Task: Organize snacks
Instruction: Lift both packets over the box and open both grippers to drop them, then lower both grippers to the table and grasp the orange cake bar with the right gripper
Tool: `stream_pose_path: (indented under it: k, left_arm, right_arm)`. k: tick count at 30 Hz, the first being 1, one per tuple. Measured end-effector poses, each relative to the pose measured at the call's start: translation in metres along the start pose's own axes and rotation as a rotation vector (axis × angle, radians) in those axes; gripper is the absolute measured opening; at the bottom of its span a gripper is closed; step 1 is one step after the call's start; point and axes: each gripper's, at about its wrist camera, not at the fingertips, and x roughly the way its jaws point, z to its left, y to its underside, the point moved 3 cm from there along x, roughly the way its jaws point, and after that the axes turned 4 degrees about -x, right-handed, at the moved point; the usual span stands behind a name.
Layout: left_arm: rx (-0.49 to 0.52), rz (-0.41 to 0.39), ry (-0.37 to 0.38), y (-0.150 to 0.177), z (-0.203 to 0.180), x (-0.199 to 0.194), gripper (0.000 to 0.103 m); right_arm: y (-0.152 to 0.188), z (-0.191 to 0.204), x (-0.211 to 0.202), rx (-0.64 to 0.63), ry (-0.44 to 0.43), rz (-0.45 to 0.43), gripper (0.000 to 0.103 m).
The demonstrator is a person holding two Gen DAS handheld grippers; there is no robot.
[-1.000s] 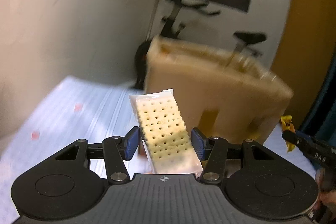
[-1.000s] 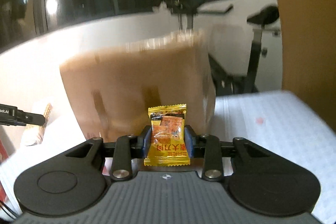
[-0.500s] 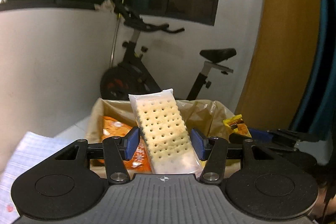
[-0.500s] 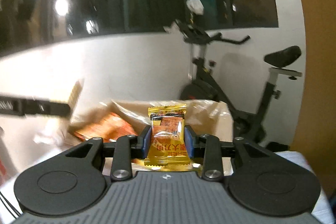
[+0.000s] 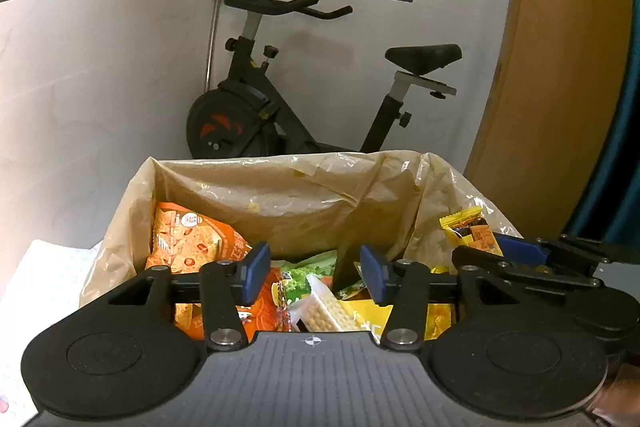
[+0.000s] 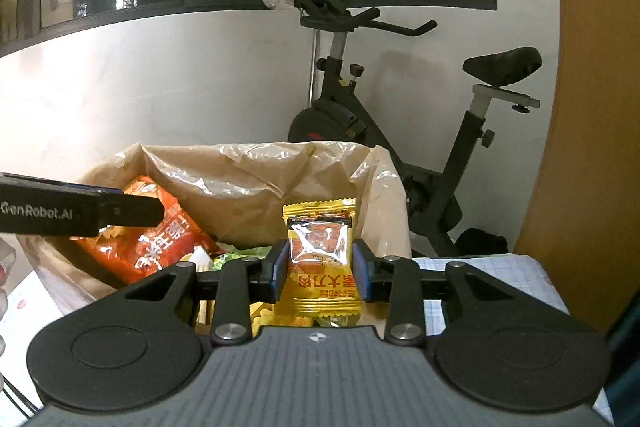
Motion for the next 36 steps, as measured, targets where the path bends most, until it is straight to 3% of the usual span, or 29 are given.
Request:
stream_pose_path:
  k: [2,7,11,16,20,25,36]
  left_arm:
    - [0.001,-0.008,-0.005,0.001,0.002,-0.005,0.066]
    - [-0.006,-0.001,-0.014,0.003,0.015,-0.022,0.066]
    - [-0.034,-0.024,0.01,0.007,0.026,-0.054,0.066]
    - [-0.054,-0.062,-0.029,0.019,0.035,-0.096,0.066]
    - [-0.131,-0.112,-0.047,0.03,0.05,-0.126,0.068]
    - [-0.166,-0.052,-0.066,0.054,0.065,-0.134,0.068]
    - [-0.105,0.103,-0.101,0.115,0.083,-0.103,0.069]
  right_arm:
    - [0.0,-0.001,-0.003,0.012,-0.003,-0.003,0.041]
    - [0.0,-0.002,-0.015,0.017,-0.017,-0.037,0.053]
    - [-0.001,-0.003,-0.031,0.045,-0.051,-0.065,0.053]
    - [0.001,-0.002,-0.057,0.075,-0.123,-0.117,0.053]
    - [0.009,0.006,-0.077,0.059,-0.179,-0.137,0.053]
    - [0.03,0.022,-0.09,-0.028,-0.216,-0.147,0.053]
    - [0.122,0.041,-0.065,-0.018,-0.233,0.087,0.053]
